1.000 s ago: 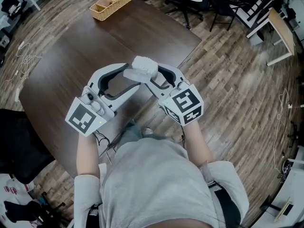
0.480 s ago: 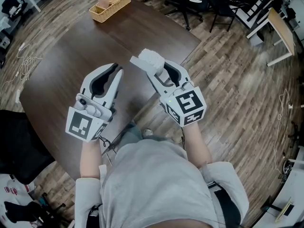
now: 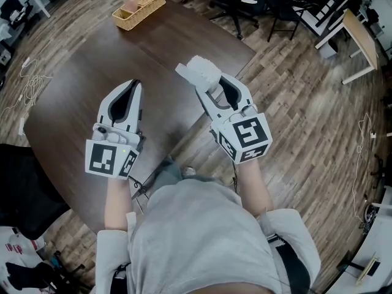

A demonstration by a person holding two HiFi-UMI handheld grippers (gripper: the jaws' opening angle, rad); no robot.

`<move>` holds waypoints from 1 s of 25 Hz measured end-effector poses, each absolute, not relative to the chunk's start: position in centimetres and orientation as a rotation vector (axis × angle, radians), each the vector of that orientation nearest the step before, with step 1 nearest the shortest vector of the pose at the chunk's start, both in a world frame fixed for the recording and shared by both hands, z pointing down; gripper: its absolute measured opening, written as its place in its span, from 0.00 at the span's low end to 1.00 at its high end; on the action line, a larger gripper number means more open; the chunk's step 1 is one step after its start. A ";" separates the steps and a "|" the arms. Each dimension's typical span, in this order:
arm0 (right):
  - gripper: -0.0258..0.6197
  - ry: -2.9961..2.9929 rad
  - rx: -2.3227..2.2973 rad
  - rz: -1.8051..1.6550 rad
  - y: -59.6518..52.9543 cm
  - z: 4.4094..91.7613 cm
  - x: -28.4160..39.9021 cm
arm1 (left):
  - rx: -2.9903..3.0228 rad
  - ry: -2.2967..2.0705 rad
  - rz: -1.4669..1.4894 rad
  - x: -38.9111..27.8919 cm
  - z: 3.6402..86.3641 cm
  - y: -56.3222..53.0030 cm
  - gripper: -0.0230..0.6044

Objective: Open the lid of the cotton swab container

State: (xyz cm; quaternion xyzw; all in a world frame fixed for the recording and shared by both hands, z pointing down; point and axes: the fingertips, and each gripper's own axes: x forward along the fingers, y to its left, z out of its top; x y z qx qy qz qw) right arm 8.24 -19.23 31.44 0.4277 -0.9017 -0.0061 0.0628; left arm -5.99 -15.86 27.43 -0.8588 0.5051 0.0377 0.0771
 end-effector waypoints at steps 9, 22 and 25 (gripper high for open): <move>0.34 -2.711 1.370 -0.036 -18.8 30.6 8.9 | -2.576 1.625 0.102 -7.6 29.2 -15.9 0.07; 0.34 -2.696 1.466 -0.030 -17.7 30.3 10.2 | -2.527 1.703 0.057 -8.0 30.5 -14.5 0.07; 0.34 -2.692 1.488 -0.041 -17.3 30.1 10.4 | -2.524 1.710 0.061 -8.1 30.4 -14.2 0.07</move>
